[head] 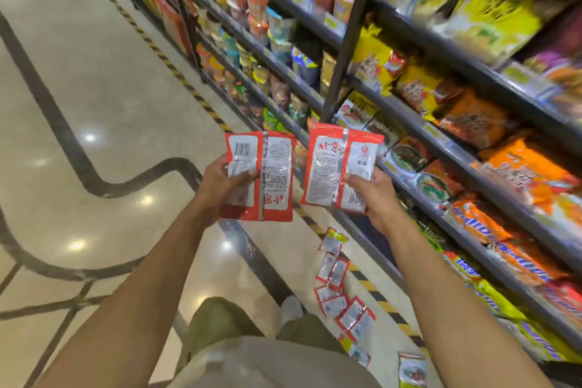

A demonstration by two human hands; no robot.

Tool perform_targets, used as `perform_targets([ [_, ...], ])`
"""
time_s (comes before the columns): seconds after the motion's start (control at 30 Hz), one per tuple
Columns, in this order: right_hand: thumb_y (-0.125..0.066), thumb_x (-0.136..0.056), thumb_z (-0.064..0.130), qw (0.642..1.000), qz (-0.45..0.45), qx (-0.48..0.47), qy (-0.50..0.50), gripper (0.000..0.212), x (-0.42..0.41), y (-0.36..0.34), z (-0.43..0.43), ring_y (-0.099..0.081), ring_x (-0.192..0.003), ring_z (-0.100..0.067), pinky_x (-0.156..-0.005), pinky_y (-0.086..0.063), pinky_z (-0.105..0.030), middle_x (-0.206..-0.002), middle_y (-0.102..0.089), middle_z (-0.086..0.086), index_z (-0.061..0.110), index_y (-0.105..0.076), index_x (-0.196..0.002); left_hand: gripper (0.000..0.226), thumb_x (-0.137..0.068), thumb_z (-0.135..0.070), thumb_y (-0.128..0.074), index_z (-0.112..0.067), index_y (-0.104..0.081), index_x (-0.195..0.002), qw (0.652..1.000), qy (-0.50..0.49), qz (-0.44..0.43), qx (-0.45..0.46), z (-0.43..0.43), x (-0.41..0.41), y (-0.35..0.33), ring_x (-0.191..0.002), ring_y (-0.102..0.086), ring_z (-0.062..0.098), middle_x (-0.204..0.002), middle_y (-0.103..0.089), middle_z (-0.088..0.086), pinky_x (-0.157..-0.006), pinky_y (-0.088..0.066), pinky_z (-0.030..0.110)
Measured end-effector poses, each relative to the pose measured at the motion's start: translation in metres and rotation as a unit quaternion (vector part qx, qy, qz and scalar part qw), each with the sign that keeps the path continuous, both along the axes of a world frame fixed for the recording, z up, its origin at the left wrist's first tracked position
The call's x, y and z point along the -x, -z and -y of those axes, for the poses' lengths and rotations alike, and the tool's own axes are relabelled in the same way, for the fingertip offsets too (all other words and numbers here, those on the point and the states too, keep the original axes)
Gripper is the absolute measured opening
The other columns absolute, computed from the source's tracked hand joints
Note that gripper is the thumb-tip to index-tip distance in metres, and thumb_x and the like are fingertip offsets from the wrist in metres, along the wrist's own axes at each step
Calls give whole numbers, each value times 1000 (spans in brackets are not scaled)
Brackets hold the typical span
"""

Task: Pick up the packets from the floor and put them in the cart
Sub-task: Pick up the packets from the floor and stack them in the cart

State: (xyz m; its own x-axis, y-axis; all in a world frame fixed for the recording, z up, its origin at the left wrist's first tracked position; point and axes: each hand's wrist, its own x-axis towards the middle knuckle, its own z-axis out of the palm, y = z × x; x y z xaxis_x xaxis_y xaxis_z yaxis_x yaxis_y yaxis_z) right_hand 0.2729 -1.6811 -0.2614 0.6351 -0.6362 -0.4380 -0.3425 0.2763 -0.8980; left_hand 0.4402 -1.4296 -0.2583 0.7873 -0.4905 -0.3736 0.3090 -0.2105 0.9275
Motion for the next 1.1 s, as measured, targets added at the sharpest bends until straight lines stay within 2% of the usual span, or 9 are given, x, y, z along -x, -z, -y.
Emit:
perform_targets([
  [0.1, -75, -86, 0, 999, 32, 39, 11, 34, 24, -30, -16, -74, -109, -35, -99, -58, -56, -119, -78, -11, 13, -72, -117, 31, -95, -13, -74, -21, -69, -124, 999, 6, 12, 40, -12, 6, -25, -100, -78, 28, -114, -79, 3, -89, -62, 51],
  [0.27, -74, -92, 3, 993, 44, 81, 80, 22, 80, -67, -66, -78, -100, -33, -96, -59, -59, -108, -81, -7, 17, -73, -109, 31, -94, -4, -71, -17, -69, -122, 989, 77, 18, 121, -38, 21, -62, -98, -78, 29, -111, -80, 6, -77, -65, 41],
  [0.4, -76, -93, 7, 979, 43, 121, 158, 23, 138, -93, -126, -80, -90, -22, -82, -64, -43, -104, -81, -3, 16, -71, -114, 31, -94, -2, -71, -17, -69, -121, 975, 167, 21, 143, -58, 45, -86, -99, -78, 28, -113, -80, 7, -83, -65, 43],
  [0.53, -78, -92, 10, 960, 28, 156, 229, 24, 201, -110, -183, -79, -89, -17, -70, -62, -28, -106, -81, -2, 15, -72, -115, 33, -92, -1, -73, -19, -69, -119, 959, 239, 3, 155, -73, 81, -97, -96, -79, 25, -109, -81, 5, -74, -65, 38],
  [0.7, -79, -91, 8, 929, 4, 190, 317, 23, 300, -122, -254, -78, -82, -8, -73, -61, -26, -100, -80, 3, 16, -72, -112, 41, -87, -4, -77, -17, -68, -125, 929, 334, -26, 160, -83, 151, -97, -103, -76, 32, -117, -78, 12, -89, -61, 50],
  [0.8, -81, -89, 8, 901, -3, 205, 381, 20, 370, -121, -294, -79, -89, -14, -84, -64, -37, -96, -82, 4, 16, -75, -107, 44, -86, -6, -80, -15, -68, -127, 904, 398, -16, 154, -83, 206, -96, -104, -75, 36, -120, -77, 15, -95, -58, 56],
  [0.87, -79, -90, 5, 886, 4, 202, 417, 19, 414, -126, -326, -79, -87, -14, -84, -64, -39, -93, -82, 6, 17, -75, -105, 41, -90, -4, -76, -18, -67, -127, 889, 432, -11, 153, -84, 247, -99, -104, -75, 37, -116, -78, 10, -94, -59, 59],
  [1.0, -78, -89, 2, 849, 9, 205, 487, 23, 504, -128, -386, -79, -96, -26, -88, -63, -46, -102, -82, -2, 14, -74, -109, 39, -92, -5, -76, -24, -67, -126, 860, 485, -13, 158, -95, 336, -107, -99, -77, 34, -110, -80, 5, -86, -62, 54],
  [1.1, -77, -90, 0, 819, 5, 218, 530, 22, 574, -128, -435, -79, -94, -24, -88, -63, -48, -103, -82, -4, 13, -74, -107, 38, -91, -4, -76, -23, -67, -123, 839, 518, -25, 163, -111, 412, -111, -94, -79, 28, -108, -81, 3, -82, -63, 47],
])
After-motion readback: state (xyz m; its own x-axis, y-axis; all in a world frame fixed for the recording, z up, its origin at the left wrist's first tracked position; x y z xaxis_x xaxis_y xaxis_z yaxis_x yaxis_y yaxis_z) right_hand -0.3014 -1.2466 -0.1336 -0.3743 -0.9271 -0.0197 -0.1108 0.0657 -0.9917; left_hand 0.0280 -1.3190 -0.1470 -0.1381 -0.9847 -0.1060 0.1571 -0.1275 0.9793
